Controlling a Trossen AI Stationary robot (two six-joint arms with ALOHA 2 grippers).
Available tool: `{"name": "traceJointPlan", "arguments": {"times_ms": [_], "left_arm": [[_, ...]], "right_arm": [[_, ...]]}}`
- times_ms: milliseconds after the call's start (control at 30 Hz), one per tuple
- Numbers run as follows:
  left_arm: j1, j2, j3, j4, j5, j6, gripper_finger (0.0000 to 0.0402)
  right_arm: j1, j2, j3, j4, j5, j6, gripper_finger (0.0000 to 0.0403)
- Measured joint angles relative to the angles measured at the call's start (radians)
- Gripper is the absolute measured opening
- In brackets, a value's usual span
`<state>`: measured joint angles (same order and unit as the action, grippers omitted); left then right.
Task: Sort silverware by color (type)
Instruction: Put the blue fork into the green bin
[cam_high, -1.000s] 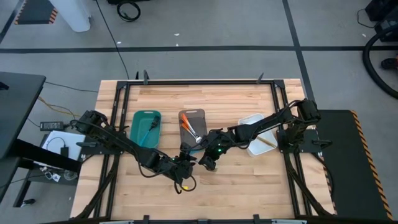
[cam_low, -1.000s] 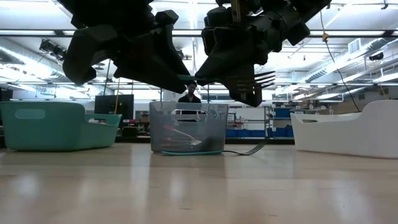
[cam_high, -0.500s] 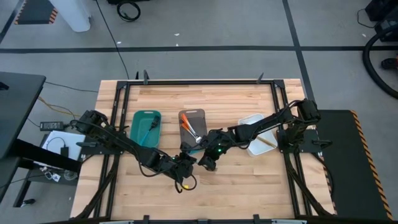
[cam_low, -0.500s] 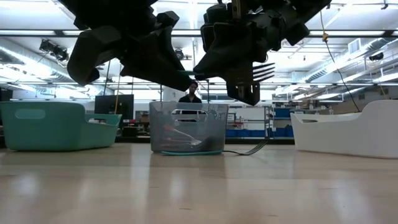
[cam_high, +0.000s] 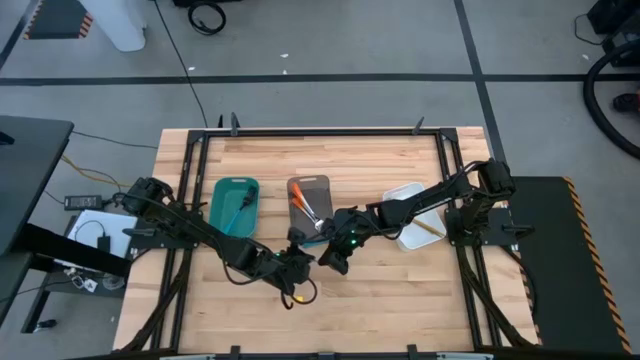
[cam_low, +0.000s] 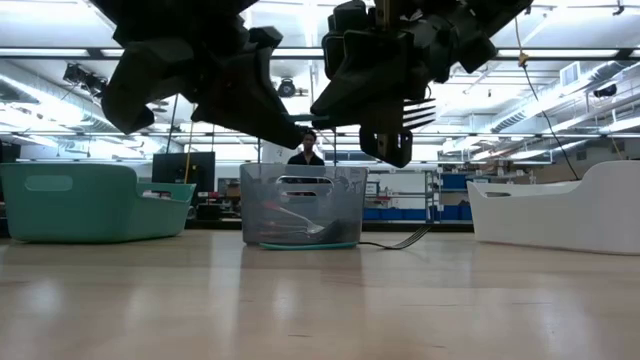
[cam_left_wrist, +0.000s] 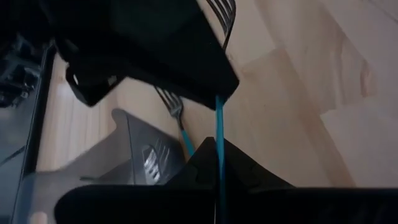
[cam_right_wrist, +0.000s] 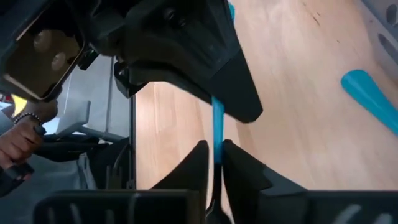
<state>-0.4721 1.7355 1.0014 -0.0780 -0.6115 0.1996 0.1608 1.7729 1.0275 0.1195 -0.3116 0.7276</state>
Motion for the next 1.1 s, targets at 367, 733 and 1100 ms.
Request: {"name": "traceJointPlan", "arguments": {"times_ms": [367, 733, 1100], "left_arm": [[-0.047, -0.002, 0.0, -0.099, 0.003, -0.133, 0.0006], [-0.083, -0.042, -0.001, -0.305, 0.005, -0.375, 0.0008], [-0.102, -0.154, 0.0, -0.496, -0.041, -0.531, 0.0011]], "right_arm": [[-0.037, 0.0, 0.0, 0.004, 0.007, -0.071, 0.0157], [-0.046, 0.0, 0.0, 0.005, 0.011, -0.102, 0.0207], [-0.034, 0.0, 0.0, -0.016, 0.081, -0.169, 0.0204]]}}
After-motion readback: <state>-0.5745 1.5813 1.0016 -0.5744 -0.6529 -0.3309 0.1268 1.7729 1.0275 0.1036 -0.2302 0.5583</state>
